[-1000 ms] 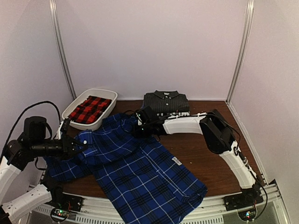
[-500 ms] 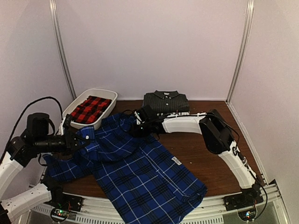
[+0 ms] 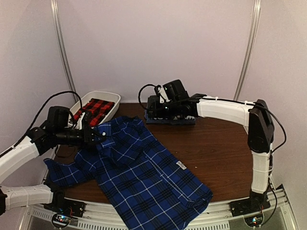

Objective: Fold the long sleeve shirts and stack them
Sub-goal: Place the sleeve of the 1/3-folded shirt.

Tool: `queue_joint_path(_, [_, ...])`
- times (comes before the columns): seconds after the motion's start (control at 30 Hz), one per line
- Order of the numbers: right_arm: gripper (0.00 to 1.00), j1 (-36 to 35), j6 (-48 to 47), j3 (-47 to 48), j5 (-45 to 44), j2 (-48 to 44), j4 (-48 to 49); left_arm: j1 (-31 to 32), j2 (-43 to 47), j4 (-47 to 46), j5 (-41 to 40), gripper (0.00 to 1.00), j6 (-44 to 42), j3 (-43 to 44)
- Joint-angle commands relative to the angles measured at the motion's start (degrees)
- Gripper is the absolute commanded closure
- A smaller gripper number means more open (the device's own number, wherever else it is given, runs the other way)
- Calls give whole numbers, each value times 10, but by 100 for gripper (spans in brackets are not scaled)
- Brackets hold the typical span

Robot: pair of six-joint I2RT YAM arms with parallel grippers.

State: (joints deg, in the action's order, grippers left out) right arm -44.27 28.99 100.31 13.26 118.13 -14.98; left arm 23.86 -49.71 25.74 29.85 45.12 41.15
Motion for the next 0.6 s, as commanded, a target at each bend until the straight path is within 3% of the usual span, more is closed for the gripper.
queue_joint_path(0.0, [63, 8, 0, -78, -32, -67, 3, 34, -77, -126, 44, 100, -27, 9])
queue_joint_path(0.2, [63, 7, 13, -198, -53, -170, 5, 131, -257, -191, 41, 100, -52, 82])
queue_joint_path(0.57, [56, -2, 55, -429, -58, -347, 36, 231, -519, -253, 110, 100, -66, 230])
